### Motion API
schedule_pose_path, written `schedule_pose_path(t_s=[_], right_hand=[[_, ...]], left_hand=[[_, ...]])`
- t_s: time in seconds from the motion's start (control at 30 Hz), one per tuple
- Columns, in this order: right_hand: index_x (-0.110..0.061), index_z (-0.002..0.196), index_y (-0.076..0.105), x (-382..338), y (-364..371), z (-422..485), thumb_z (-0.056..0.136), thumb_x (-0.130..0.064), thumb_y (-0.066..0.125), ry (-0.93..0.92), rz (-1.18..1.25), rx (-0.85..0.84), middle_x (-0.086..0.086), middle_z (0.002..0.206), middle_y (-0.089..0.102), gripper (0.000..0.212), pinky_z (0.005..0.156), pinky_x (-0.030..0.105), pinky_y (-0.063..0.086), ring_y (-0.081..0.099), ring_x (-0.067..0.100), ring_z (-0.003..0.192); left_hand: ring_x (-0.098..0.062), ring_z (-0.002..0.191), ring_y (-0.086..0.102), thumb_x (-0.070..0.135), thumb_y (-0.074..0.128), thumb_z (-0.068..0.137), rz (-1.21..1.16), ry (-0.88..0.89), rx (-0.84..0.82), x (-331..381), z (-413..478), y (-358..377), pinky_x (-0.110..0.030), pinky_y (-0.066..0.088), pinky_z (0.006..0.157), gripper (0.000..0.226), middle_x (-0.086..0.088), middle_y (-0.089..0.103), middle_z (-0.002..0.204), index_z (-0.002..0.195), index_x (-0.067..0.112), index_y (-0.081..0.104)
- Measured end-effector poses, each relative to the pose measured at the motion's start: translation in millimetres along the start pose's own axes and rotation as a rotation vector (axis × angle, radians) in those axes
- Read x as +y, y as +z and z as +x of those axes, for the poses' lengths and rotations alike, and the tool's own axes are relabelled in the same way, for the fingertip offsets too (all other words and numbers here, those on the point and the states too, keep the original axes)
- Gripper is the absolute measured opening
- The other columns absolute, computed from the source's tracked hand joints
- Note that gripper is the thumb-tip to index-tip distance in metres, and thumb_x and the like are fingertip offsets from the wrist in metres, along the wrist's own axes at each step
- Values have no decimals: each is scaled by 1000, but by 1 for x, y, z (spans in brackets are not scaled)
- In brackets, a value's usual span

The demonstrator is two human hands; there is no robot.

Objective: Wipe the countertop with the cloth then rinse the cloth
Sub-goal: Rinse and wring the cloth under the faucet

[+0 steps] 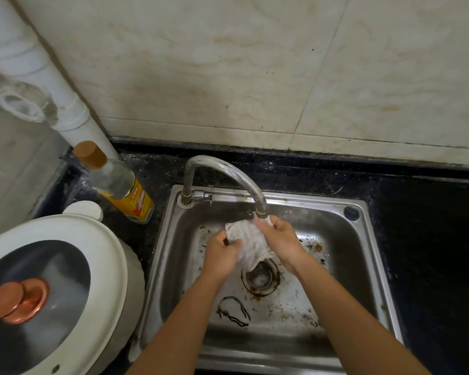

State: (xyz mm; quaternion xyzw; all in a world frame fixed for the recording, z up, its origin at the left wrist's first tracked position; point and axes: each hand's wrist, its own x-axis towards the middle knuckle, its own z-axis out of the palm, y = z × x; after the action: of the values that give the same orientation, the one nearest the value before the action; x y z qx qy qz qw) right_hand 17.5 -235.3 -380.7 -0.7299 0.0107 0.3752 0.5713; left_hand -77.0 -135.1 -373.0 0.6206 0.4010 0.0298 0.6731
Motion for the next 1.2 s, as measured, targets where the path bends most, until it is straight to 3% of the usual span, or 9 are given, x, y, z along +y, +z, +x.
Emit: schedule_pose_path(t_s=[0.17,0.33,0.5,0.63,0.73,0.83,0.9,1.0,1.2], right_hand=[[-14,114,63,7,-15,0,91,-6,62,-76,93,-74,8,106,73,24,83,40,57,70,24,96],[-11,111,57,7,-1,-6,102,-20,45,-161,-89,86,9,101,70,18,81,36,57,69,20,93],[-10,82,53,-6,10,-9,103,-19,41,-242,-272,230,4,65,55,25,47,24,41,49,8,51],[-15,54,40,-13,14,-4,102,-22,41,-154,-193,277,-8,42,38,48,41,23,30,33,5,37],[-15,57,51,-18,13,-1,100,-15,46,-112,-104,226,-10,44,50,43,41,17,36,46,6,42],[-10,88,64,-20,10,3,94,-2,53,-114,-36,101,4,73,68,14,55,19,48,62,7,61],[-10,99,64,-17,9,6,92,-3,59,-94,-9,26,5,87,71,11,71,24,52,67,9,78],[-5,105,67,-15,11,6,87,-3,62,-72,32,-24,11,100,73,19,90,38,52,68,26,99],[-17,76,52,-25,11,-5,101,-10,47,-174,-102,-38,-15,48,55,26,53,21,43,50,0,48]], left_hand=[[-14,93,62,28,53,95,-61,-104,-26,6,24,17,-28,50,80,23,-2,67,107,113,18,62],[-21,96,63,34,42,98,-45,-94,29,8,35,46,-43,51,91,28,-8,66,106,115,17,56],[-17,90,64,55,42,94,-96,-209,52,9,43,50,-36,53,83,46,-4,68,99,106,17,63],[-21,93,66,69,32,88,-94,-326,40,20,44,42,-37,53,87,65,-4,70,100,104,16,66],[-27,94,69,46,43,96,-332,-316,-70,13,46,26,-42,53,89,46,-12,73,100,108,9,67],[-29,99,65,13,53,94,-543,-259,-212,3,42,6,-44,49,93,24,-19,67,111,115,4,63],[-21,90,66,18,49,98,-349,-210,-164,-2,42,4,-38,54,81,19,-12,69,106,110,14,63],[-18,96,60,34,37,101,-19,-74,48,0,41,7,-39,50,89,25,-5,64,112,113,18,51],[-20,91,59,31,31,102,124,72,138,17,40,11,-34,45,78,25,-1,60,95,106,15,50]])
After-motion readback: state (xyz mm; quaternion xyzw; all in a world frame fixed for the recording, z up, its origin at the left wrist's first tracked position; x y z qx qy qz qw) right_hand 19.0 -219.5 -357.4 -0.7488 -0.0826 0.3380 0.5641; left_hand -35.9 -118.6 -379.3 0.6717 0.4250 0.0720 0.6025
